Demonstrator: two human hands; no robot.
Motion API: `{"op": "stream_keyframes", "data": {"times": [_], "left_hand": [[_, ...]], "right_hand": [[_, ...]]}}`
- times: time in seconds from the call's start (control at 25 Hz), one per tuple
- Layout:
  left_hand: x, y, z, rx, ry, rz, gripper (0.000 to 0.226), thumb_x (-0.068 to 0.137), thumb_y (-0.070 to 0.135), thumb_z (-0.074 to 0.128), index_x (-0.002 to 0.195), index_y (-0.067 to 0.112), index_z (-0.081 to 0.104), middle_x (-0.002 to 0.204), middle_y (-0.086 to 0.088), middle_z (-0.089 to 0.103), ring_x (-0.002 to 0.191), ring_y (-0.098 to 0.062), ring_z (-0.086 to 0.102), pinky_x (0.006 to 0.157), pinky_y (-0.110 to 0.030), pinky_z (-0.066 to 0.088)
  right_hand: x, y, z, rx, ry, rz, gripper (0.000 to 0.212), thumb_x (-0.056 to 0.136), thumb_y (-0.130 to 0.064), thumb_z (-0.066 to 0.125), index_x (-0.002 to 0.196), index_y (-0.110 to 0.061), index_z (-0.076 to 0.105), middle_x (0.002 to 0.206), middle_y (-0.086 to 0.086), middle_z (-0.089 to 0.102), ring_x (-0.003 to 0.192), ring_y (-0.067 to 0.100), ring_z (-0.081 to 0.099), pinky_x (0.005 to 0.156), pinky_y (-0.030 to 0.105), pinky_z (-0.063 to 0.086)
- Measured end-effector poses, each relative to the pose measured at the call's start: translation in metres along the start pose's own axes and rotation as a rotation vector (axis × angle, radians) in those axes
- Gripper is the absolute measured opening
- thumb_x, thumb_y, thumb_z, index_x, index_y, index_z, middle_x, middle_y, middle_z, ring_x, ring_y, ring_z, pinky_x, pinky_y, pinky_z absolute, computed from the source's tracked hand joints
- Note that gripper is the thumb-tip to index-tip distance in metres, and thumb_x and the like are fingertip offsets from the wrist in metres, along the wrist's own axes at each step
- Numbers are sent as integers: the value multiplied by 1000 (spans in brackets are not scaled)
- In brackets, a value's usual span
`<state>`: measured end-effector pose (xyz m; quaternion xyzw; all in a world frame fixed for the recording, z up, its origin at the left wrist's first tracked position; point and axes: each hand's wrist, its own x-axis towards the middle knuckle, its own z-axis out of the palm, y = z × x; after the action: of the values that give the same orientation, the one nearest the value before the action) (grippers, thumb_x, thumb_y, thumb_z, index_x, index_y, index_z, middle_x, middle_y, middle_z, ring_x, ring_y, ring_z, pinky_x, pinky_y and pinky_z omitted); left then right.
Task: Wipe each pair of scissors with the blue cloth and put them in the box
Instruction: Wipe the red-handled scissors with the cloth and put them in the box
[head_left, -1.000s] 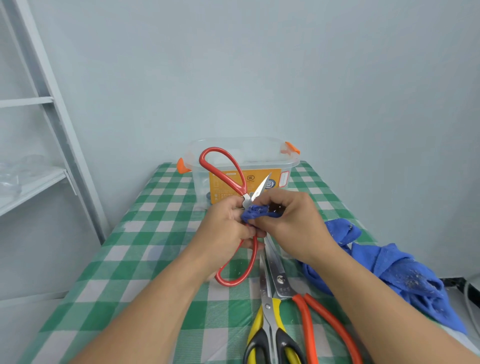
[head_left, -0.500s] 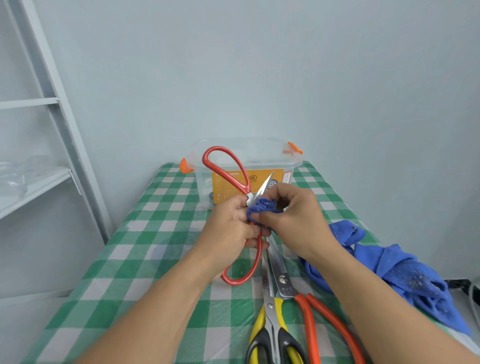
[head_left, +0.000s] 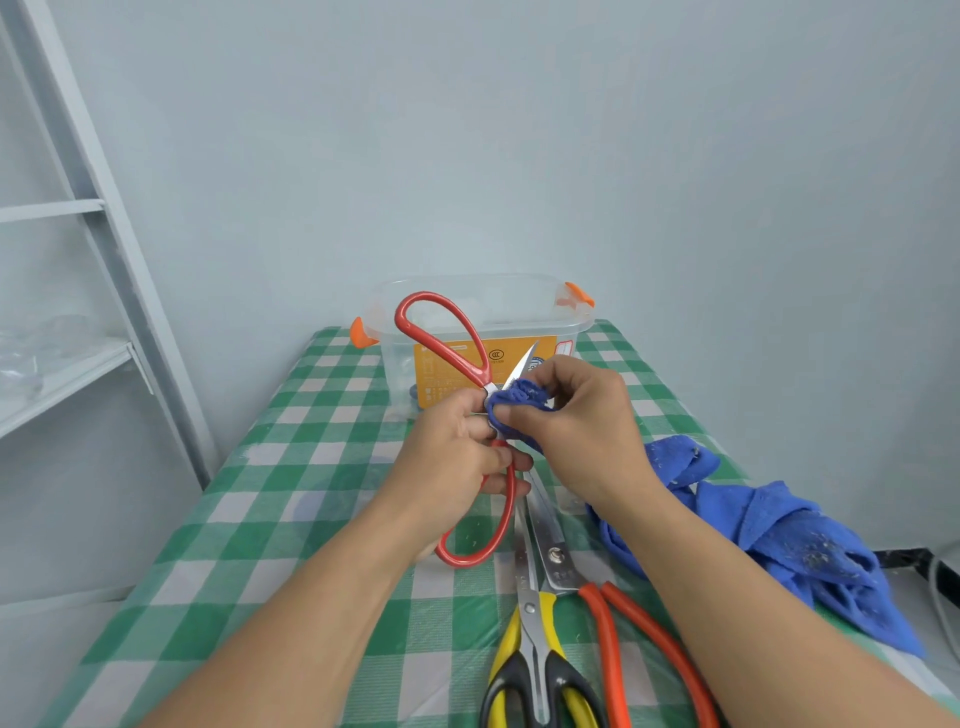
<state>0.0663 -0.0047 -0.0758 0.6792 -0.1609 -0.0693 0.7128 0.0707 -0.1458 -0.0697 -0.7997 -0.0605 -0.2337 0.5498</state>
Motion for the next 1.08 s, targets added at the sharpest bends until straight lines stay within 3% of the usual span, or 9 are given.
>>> {"op": "stream_keyframes", "data": {"times": [0.12, 0.28, 0.44, 0.52, 0.64, 0.76, 0.88, 0.96, 1.08], "left_hand": [[-1, 1, 1, -33, 0, -19, 37, 90, -25, 44, 118, -4, 56, 97, -26, 70, 77, -29, 67, 66, -42, 62], [0, 1, 0, -43, 9, -36, 37, 90, -24, 44, 119, -4, 55, 108, -33, 67, 82, -32, 68, 66, -43, 62], [1, 1, 0, -42, -5, -31, 40, 90, -24, 45, 119, 0, 58, 98, -24, 70, 78, -29, 68, 69, -46, 63], [1, 0, 0, -16, -8, -20, 40, 90, -24, 45, 119, 1, 59, 94, -22, 71, 77, -28, 68, 67, -43, 62], [-2, 1, 3, 15, -24, 0, 37, 91, -23, 46, 118, 0, 57, 88, -18, 69, 73, -24, 68, 63, -37, 61], [-5, 5, 6, 39, -40, 0, 38, 91, -22, 47, 119, 3, 57, 87, -18, 69, 69, -21, 68, 60, -30, 57], [-5, 7, 5, 13, -36, -5, 39, 90, -24, 45, 114, 4, 59, 78, -12, 69, 66, -23, 66, 57, -30, 58], [-4, 6, 2, 12, -34, -10, 42, 90, -25, 44, 122, -1, 57, 80, -14, 68, 66, -22, 66, 59, -34, 59], [-4, 6, -1, 44, -47, -6, 46, 91, -23, 46, 133, -6, 49, 87, -20, 65, 65, -21, 67, 58, -31, 58]], "right_hand": [[4, 6, -2, 15, 126, 28, 15, 83, -24, 78, 79, -21, 64, 66, -10, 60, 60, 8, 50, 61, 31, 43], [6, 0, -16, 153, 177, 84, 12, 86, -18, 77, 82, -17, 66, 74, 10, 66, 62, 14, 53, 62, 31, 44], [-4, -13, -12, 136, -28, 36, 14, 81, -6, 80, 80, -8, 66, 63, 2, 61, 51, 1, 52, 51, 13, 42], [-3, -10, -5, 94, -53, 74, 21, 78, -7, 83, 80, -2, 64, 59, -1, 56, 46, 0, 49, 49, 14, 40], [7, -3, -11, 186, 98, 145, 28, 76, -15, 87, 78, -3, 62, 66, 10, 61, 55, 15, 55, 56, 29, 47], [13, 1, -21, 252, 226, 154, 27, 76, -16, 87, 75, -8, 61, 68, 9, 63, 56, 17, 55, 56, 31, 46], [5, 0, -16, 210, 80, 152, 35, 73, -15, 89, 77, 1, 58, 67, 12, 59, 56, 19, 54, 55, 31, 48], [0, -1, -13, 140, -33, 192, 40, 70, -17, 91, 78, 2, 57, 64, 8, 58, 53, 13, 52, 52, 26, 46], [2, -4, -18, 207, 2, 230, 37, 70, -15, 91, 73, -7, 55, 60, 5, 57, 48, 11, 52, 49, 24, 45]]}}
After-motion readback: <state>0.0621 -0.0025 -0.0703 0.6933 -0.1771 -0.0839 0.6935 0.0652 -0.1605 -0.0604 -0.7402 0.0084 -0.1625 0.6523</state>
